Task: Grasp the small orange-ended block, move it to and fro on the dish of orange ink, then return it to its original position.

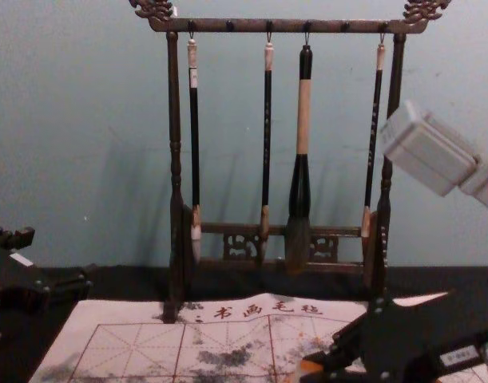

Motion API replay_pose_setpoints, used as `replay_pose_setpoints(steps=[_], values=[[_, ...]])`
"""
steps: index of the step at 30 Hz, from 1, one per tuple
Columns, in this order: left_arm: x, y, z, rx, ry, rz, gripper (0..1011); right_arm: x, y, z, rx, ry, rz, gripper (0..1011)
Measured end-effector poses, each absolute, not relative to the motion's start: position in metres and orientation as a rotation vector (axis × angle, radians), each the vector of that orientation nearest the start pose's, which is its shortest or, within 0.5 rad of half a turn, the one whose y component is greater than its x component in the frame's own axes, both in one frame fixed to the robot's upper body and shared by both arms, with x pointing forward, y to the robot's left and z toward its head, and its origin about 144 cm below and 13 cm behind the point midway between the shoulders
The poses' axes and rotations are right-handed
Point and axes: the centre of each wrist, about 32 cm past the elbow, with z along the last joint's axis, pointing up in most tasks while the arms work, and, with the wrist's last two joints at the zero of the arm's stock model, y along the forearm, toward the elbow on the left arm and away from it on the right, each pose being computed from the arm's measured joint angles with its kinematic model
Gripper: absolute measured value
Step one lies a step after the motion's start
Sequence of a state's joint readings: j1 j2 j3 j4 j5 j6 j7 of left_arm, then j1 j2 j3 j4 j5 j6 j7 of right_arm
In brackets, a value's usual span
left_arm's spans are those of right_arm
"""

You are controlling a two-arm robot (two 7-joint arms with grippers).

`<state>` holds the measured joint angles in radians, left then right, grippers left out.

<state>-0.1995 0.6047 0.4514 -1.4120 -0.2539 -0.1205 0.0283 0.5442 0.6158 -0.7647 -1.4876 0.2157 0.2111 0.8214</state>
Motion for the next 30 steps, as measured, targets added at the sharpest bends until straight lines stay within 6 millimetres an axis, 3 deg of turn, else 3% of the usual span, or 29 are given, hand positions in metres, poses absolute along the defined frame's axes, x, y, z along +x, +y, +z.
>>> replay_pose_setpoints(steps=[30], values=[[0.489,0.310,1.140,0.304,-0.285,1.248,1001,0.552,-0.219,1.216,-0.630,-0.139,-0.271,103]])
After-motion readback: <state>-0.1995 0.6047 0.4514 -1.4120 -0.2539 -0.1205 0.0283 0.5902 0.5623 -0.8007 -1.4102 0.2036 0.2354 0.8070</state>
